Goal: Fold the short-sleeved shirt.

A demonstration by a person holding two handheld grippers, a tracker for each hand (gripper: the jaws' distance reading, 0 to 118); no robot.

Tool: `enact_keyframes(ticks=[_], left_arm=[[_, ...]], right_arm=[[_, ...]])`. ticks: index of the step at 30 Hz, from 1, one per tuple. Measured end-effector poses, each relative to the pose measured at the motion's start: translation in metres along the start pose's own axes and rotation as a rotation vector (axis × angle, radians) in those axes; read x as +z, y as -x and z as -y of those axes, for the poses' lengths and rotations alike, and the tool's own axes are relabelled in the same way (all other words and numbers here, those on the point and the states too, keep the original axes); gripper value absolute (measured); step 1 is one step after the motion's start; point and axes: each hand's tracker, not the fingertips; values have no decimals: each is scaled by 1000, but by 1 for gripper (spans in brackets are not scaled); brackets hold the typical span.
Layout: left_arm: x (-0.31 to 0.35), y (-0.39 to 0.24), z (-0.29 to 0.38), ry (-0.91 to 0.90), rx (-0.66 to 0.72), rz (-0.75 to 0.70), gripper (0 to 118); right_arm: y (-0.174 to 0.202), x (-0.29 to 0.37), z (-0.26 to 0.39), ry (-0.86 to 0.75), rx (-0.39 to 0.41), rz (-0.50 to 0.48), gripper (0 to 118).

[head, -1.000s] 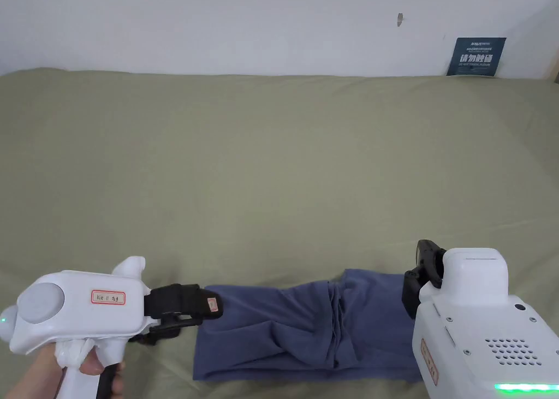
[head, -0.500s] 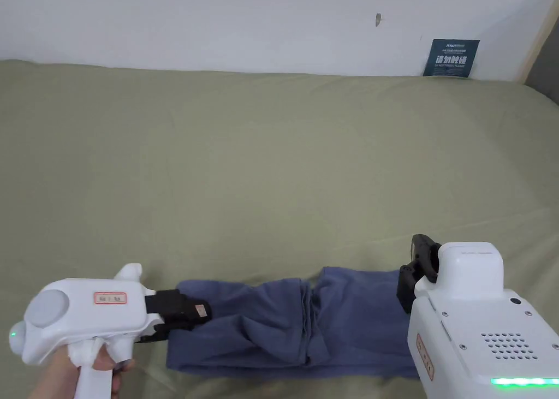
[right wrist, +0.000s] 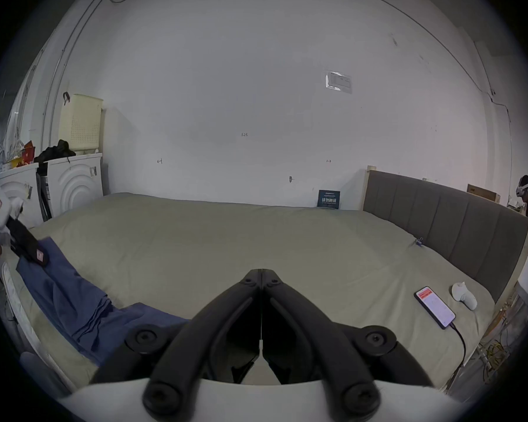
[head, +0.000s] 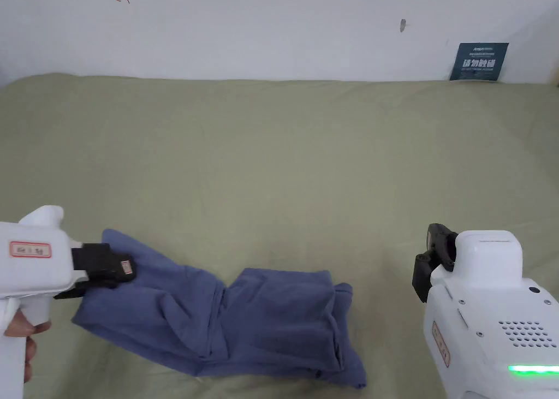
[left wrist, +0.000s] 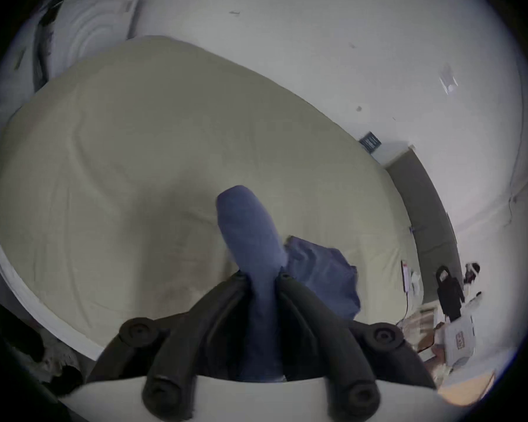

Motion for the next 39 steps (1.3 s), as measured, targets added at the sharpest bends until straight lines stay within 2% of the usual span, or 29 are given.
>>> enact_keyframes(ticks=[6,11,16,18,20,21,23,26,27,29,30,35,39], left_arm=[[-43,-86,14,80,-142,66,10],[-104,-138,32,174,-227,18,10],[-166,-162,51,278,-223,52,12],[-182,-168,62,298,-222,63,18],[-195,-164,68,322,-214,144,103],[-194,-165,71,332,-191,162,118],[-177,-155,72,246,-147,227,104],[-146,-137,67,181,-127,305,90],[-137,-126,66,161,-120,341,78],[-127,-113,61,193,-92,378,6],[-128,-106,64,192,-85,381,0],[-162,-91,78,330,-71,454,0],[-205,-94,107,416,42,518,0]], right_arm=[[-3,3,4,12,-2,-5,0],[-10,3,7,19,-4,8,0],[-18,0,10,36,-7,25,0],[-21,-2,13,42,-10,33,0],[-22,-3,15,52,-15,37,0],[-23,-3,15,56,-16,38,0],[-24,-2,17,59,-12,41,0],[-25,-3,18,67,-17,39,0],[-24,-3,18,64,-17,40,0],[-24,-4,18,64,-25,36,0],[-24,-4,18,66,-28,32,0],[-18,-4,21,76,-23,20,0],[-15,-5,25,96,-19,10,0]])
